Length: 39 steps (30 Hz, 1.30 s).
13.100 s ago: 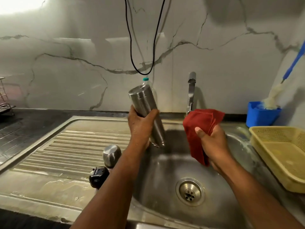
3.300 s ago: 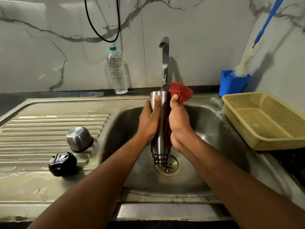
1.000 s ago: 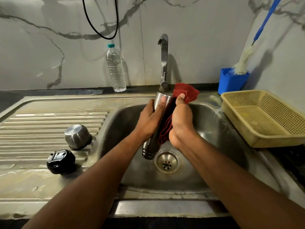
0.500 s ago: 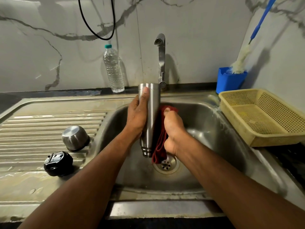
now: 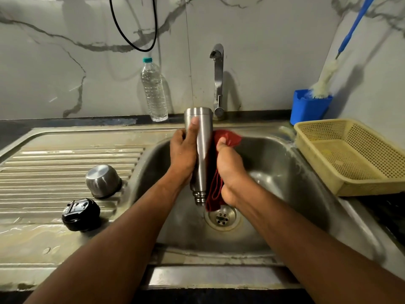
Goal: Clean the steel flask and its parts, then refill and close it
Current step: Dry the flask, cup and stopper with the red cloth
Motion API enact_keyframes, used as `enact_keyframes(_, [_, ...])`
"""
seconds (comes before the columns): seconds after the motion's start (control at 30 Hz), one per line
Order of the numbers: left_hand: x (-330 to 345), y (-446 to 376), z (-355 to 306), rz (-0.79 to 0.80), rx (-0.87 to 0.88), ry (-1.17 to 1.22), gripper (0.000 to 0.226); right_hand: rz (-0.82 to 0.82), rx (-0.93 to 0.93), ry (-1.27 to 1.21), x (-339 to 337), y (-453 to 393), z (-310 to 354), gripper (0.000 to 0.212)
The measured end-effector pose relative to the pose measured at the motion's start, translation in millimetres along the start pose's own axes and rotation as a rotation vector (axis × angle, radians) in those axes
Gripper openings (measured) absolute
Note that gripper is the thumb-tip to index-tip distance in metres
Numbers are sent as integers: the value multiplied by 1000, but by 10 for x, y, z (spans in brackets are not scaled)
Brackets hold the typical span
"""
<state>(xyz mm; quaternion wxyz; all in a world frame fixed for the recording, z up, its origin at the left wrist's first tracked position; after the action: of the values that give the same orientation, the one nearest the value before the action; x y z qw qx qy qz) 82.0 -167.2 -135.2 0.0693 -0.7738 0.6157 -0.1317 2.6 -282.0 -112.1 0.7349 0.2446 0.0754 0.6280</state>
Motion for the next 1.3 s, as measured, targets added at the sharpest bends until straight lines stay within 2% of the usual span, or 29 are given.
enact_keyframes(0.07, [-40, -27, 7, -65, -3, -29, 66, 17, 73, 42, 43, -7, -112, 44])
enact_keyframes(0.13, [-33, -20, 5, -63, -6, -86, 64, 13, 102, 48, 49, -12, -141, 44])
enact_keyframes(0.23, [41, 8, 52, 67, -43, -141, 60, -18, 74, -20, -5, -48, -63, 43])
enact_keyframes(0.33, [158, 73, 127, 294, 29, -319, 62, -64, -18, -162, -102, -62, 104, 41])
enact_keyframes(0.43, [239, 137, 137, 423, 81, -343, 66, -90, -85, -231, -188, -104, 213, 42])
enact_keyframes(0.53, [179, 118, 71, 450, 134, -348, 68, -88, -142, -147, -193, -144, 193, 48])
enact_keyframes(0.63, [15, 50, 33, 458, 197, -445, 66, -58, -148, -56, -216, -139, 248, 41])
enact_keyframes(0.77, [-44, 41, -6, 522, 240, -579, 76, -64, -129, -1, -386, -151, 419, 33])
enact_keyframes(0.83, [5, 62, 26, 584, 227, -597, 79, -85, -219, 111, -408, -120, 477, 35])
enact_keyframes(0.93, [56, 96, 70, 622, 248, -648, 77, -64, -447, 459, -306, -59, 450, 47])
enact_keyframes(1.03, [-13, 115, 76, 510, 274, -513, 40, 90, -808, 913, -99, -39, 295, 37])
enact_keyframes(1.1, [-82, 104, 41, 418, 269, -410, 41, 166, -926, 1019, -38, -56, 247, 50])
enact_keyframes(1.2, [-83, 46, -9, 406, 240, -382, 60, 74, -879, 867, -101, -180, 301, 52])
enact_keyframes(1.3, [19, 54, 3, 466, 224, -377, 72, -61, -639, 663, -241, -279, 362, 42])
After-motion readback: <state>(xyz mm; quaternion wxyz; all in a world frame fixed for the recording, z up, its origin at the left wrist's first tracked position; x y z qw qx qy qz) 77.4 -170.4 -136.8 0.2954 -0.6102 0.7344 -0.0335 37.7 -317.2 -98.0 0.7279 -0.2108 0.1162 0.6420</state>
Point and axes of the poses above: each hand's wrist, its own y-axis away from the middle knuckle, its own x-axis out of the palm, z = x × y, the point moved 4 cm from there along -y, towards the middle knuckle, and after that the axes turned 7 degrees about x, right-handed, at the moved point
